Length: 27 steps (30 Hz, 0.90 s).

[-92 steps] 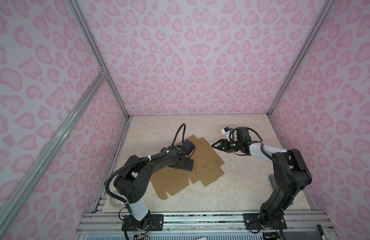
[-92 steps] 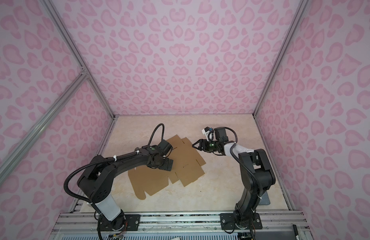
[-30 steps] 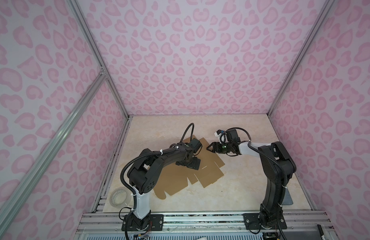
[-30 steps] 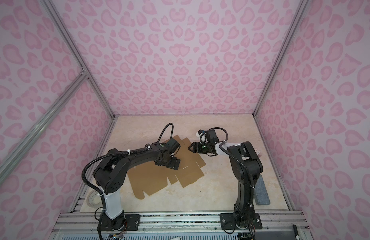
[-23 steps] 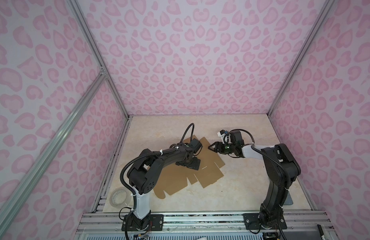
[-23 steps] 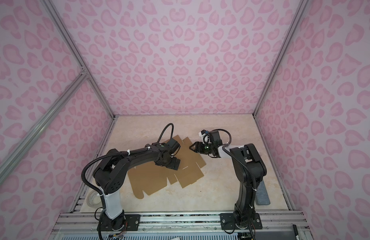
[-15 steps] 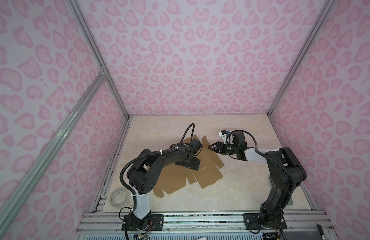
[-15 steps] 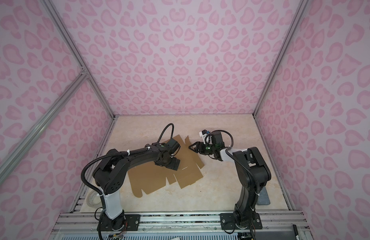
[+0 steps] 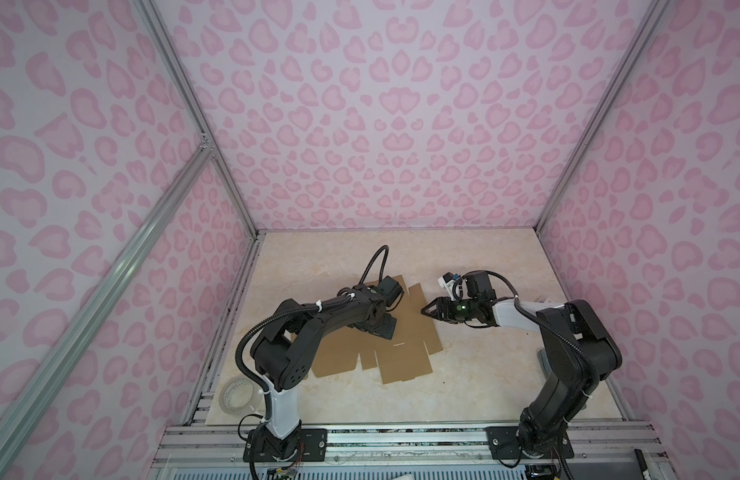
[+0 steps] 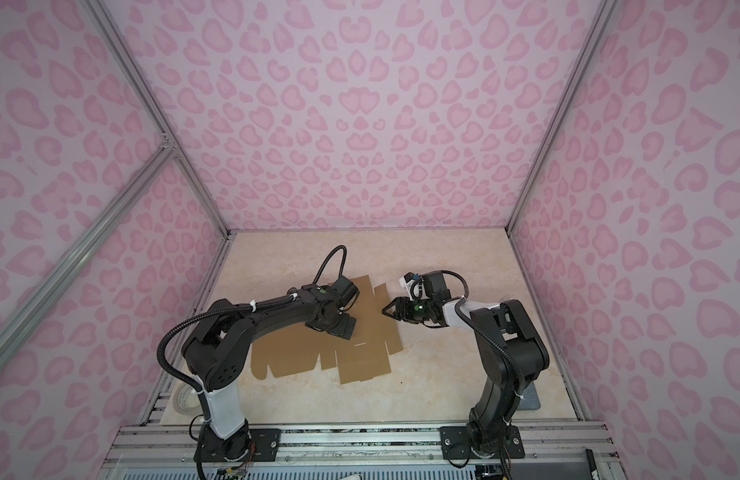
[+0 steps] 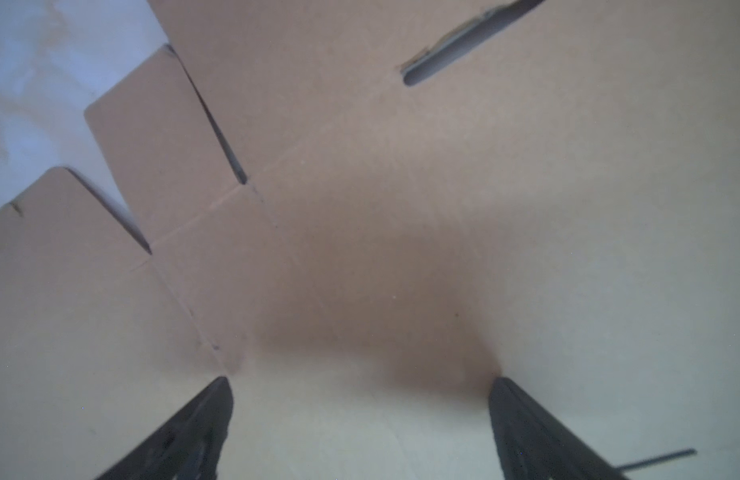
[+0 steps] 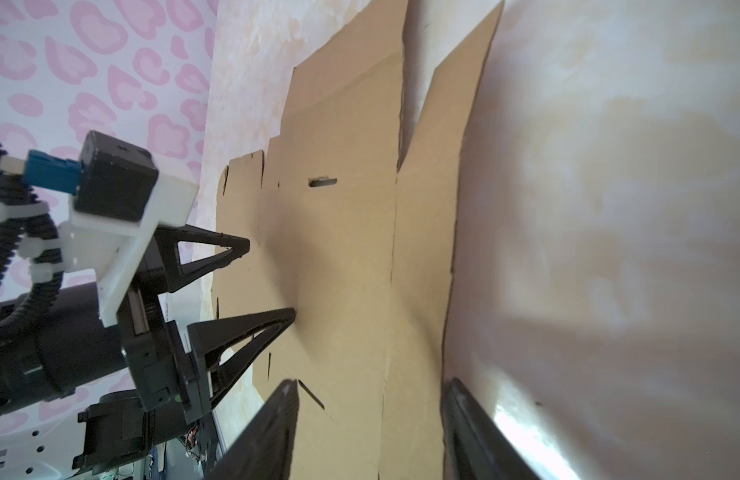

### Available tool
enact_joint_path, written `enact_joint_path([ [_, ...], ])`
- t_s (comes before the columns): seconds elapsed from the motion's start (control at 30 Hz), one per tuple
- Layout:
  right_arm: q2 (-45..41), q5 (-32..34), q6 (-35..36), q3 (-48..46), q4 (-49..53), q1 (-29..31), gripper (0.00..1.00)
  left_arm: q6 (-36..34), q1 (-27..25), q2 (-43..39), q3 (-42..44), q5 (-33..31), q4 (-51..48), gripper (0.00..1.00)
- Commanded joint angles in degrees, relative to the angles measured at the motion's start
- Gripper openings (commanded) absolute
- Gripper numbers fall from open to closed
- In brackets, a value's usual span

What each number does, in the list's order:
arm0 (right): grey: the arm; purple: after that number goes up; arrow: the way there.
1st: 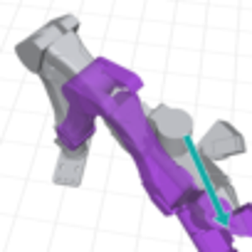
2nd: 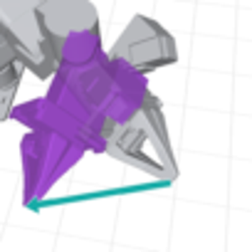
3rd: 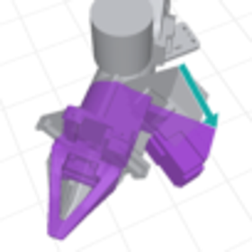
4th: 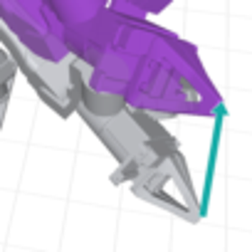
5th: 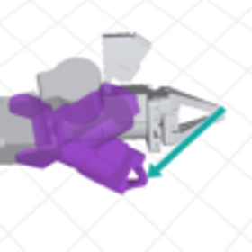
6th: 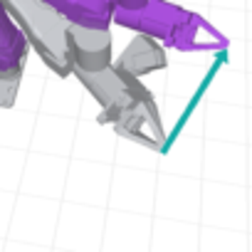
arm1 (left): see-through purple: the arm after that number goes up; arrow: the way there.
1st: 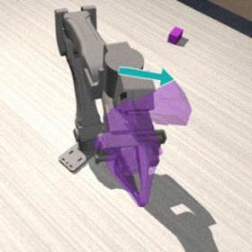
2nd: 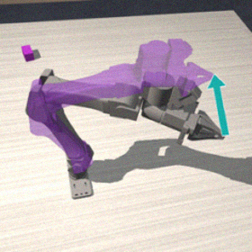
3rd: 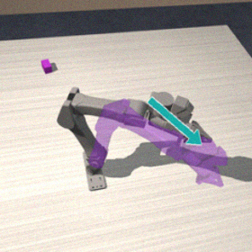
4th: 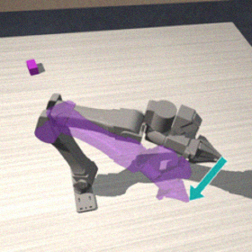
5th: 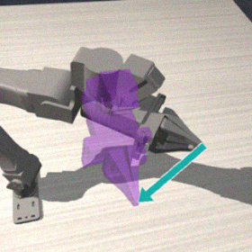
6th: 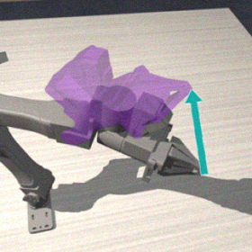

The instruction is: Fold the paper box

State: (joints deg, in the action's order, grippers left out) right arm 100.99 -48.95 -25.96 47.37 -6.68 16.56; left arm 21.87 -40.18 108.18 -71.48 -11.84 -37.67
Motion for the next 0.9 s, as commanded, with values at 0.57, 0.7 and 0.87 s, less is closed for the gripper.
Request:
enact_joint_path([
  [0.57, -2.26, -2.4, -4.33, -6.59, -7.79, 0.6, 0.35, 0.16, 0.11, 0.1, 1.15, -0.43, 0.51, 0.99],
  [0.7, -5.12, 7.46, 4.64, -3.0, 6.19, 1.81, 0.47, 0.13, 0.0, -1.21, 1.94, -0.62, 0.71, 0.99],
  [0.87, -3.15, 10.3, 5.13, -2.05, 7.47, 2.71, 0.53, 0.91, -0.13, -5.26, 2.68, -2.84, 0.01, 0.99],
])
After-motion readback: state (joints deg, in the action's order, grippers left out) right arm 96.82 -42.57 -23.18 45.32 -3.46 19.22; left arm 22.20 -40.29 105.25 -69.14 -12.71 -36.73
